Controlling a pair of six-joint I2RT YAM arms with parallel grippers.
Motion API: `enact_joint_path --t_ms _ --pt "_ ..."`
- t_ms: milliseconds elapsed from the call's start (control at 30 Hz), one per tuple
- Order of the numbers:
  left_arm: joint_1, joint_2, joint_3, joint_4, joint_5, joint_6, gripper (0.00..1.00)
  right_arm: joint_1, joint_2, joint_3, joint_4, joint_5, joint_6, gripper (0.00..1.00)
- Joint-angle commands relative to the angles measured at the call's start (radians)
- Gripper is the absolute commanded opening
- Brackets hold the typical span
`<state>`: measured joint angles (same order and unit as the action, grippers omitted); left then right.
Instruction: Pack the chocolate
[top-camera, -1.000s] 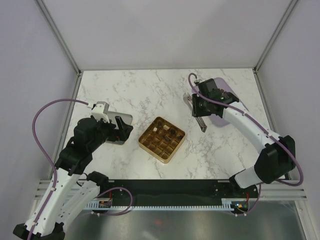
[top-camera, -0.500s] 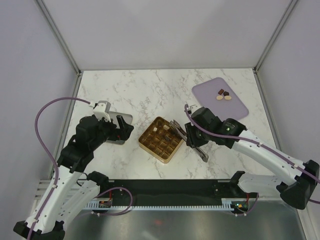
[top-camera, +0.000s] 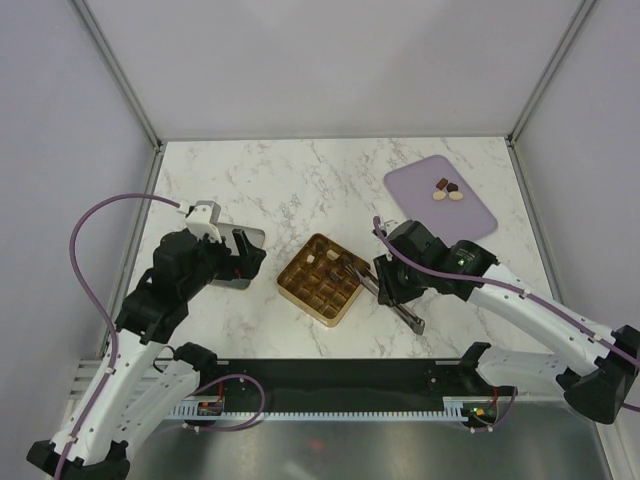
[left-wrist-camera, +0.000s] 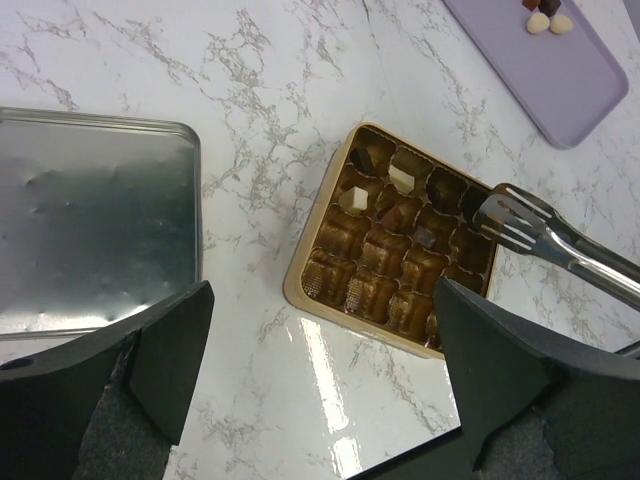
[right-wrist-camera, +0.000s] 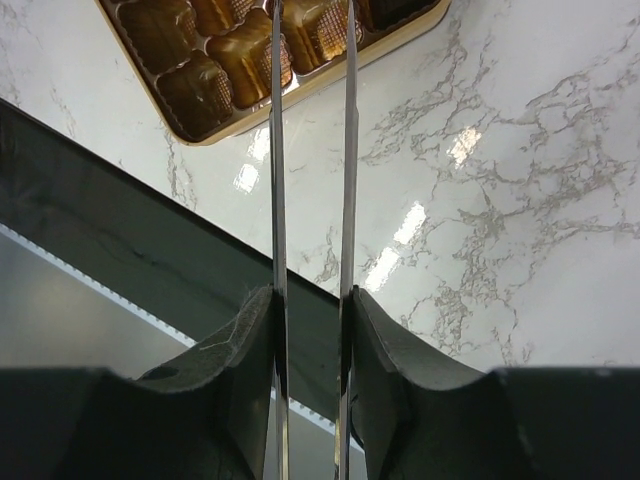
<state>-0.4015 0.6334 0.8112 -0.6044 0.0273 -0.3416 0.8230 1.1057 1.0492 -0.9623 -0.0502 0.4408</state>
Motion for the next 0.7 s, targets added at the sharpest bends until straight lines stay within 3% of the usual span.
enact_joint_path --t_ms 0,667 --pt "-0.005 0.002 0.002 0.023 -0.053 0.004 1.0 0.005 0.019 -0.011 0.008 -0.013 -0.007 0.41" --pt "-0.005 -0.031 -0.004 0.023 -0.059 0.007 1.0 0.007 0.025 -0.002 0.025 0.025 -0.019 0.49"
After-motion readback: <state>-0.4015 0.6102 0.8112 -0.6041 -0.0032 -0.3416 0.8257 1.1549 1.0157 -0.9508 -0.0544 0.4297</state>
